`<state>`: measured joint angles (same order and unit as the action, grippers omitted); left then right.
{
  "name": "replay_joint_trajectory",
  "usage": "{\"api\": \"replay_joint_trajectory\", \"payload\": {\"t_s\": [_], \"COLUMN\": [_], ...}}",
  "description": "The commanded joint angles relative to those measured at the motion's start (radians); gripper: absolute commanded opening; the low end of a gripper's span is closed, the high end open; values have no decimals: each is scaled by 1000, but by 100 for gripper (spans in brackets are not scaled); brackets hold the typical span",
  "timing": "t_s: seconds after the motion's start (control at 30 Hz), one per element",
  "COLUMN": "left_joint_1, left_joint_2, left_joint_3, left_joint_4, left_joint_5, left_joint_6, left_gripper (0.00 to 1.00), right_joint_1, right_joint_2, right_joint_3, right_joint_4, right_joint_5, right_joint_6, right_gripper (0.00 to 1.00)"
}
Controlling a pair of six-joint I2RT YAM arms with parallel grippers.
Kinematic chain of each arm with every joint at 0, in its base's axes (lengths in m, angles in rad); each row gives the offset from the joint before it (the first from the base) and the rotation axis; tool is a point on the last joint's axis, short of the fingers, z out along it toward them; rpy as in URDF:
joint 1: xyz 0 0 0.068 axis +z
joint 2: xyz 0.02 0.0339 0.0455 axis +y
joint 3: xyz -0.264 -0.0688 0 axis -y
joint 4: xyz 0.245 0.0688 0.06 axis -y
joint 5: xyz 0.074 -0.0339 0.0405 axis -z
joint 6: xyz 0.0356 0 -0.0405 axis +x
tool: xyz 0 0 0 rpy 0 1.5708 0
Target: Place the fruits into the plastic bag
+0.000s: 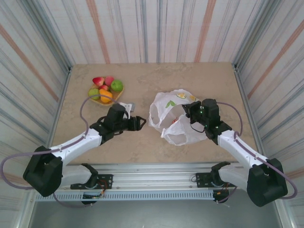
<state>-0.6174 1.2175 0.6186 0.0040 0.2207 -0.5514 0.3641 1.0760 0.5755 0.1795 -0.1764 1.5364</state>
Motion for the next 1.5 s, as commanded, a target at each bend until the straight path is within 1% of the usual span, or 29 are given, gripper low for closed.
{"api": "replay_joint_trajectory", "payload": {"t_s": [0.0, 0.07, 0.2, 0.37, 0.47, 0.7, 0.83, 0.97, 1.07, 1.17, 1.37, 1.43, 1.47], "left_joint_1": [-23, -49, -118, -207, -237, -251, -250, -250, -251, -251, -251, -248, -247], "left_joint_2": [0, 16, 83, 203, 264, 334, 374, 428, 472, 511, 542, 527, 516], "left_joint_3": [-87, -113, -108, -103, -74, -37, -13, 31, 60, 79, 105, 102, 101], "left_joint_4": [77, 121, 182, 337, 396, 491, 512, 507, 529, 579, 609, 605, 603], "left_joint_5": [39, 35, 0, -27, -37, -27, -20, -29, -33, -16, 3, 6, 10], "left_joint_6": [-75, -91, -96, -173, -205, -245, -260, -282, -308, -335, -356, -348, -343], "left_gripper": [73, 73, 73, 73, 73, 74, 74, 72, 64, 52, 23, 11, 6], "right_joint_1": [-6, -7, -4, -4, -1, 0, 0, -1, -1, -1, -12, -16, -18], "right_joint_2": [0, 5, 19, 19, 19, 7, 2, 4, 6, 7, 10, 4, 0], "right_joint_3": [-6, -6, -2, 4, 3, 0, -4, -2, 0, 1, 7, 22, 32], "right_joint_4": [-2, 3, 14, 14, 14, 7, 3, 6, 6, 3, -13, -46, -73], "right_joint_5": [5, 2, -5, -3, -4, -1, 2, 0, -1, -1, -2, 3, 6], "right_joint_6": [-19, -19, -18, -21, -20, -22, -22, -22, -22, -27, -53, -97, -129], "right_gripper": [0, 0, 0, 0, 0, 0, 0, 0, 0, 0, 0, 0, 0]}}
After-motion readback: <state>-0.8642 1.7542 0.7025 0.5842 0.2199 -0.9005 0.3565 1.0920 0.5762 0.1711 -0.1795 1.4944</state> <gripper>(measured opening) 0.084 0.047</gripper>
